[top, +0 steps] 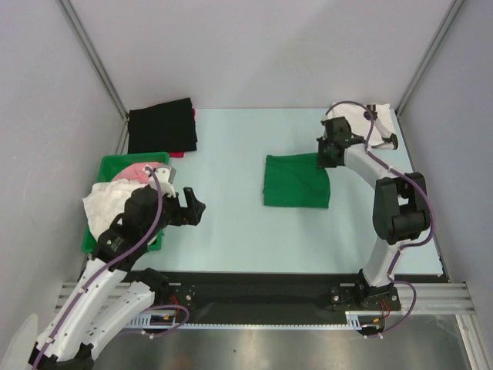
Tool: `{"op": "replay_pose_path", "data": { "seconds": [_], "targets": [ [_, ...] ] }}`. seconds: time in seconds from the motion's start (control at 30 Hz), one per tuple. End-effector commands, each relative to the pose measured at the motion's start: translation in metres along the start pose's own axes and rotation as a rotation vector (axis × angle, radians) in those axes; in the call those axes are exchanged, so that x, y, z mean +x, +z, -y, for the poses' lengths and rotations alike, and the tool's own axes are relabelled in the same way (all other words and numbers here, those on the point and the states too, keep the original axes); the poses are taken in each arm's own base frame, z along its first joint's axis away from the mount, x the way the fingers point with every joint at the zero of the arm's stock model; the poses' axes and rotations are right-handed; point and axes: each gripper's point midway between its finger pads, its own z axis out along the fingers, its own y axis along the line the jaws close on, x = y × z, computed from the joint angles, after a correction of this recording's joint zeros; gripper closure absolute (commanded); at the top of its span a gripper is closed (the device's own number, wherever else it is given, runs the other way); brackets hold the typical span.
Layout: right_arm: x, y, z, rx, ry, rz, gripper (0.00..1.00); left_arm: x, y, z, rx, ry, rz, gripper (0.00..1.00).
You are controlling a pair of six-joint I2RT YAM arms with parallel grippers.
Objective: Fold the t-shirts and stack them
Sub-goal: Neatly place the folded tshirt to the corner
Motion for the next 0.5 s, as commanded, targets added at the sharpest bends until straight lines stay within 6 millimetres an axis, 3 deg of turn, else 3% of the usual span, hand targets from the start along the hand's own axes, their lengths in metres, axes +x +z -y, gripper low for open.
{"op": "replay_pose_path", "data": {
  "seconds": [0.0,0.23,0.3,0.43,0.47],
  "targets": [
    [-0.074,-0.035,0.056,0.220,-0.093,0.184,1.00,-0.011,0.000,0.000,0.002,0.001,0.058,0.08],
    [-0.135,-0.055,0.103,0.290,-0.118,0.319,1.00,-0.010,-0.001,0.006,0.028,0.002,0.044,0.07],
    [-0.154,-0.057,0.100,0.230,-0.121,0.402,1.00,-0.011,-0.002,0.007,0.037,0.002,0.049,0.06],
    [-0.177,-0.052,0.115,0.251,-0.154,0.460,1.00,-0.011,-0.002,0.007,0.035,0.002,0.050,0.06],
    [-0.191,-0.060,0.118,0.261,-0.155,0.491,1.00,-0.010,-0.001,0.006,0.034,0.003,0.046,0.06]
  ]
}}
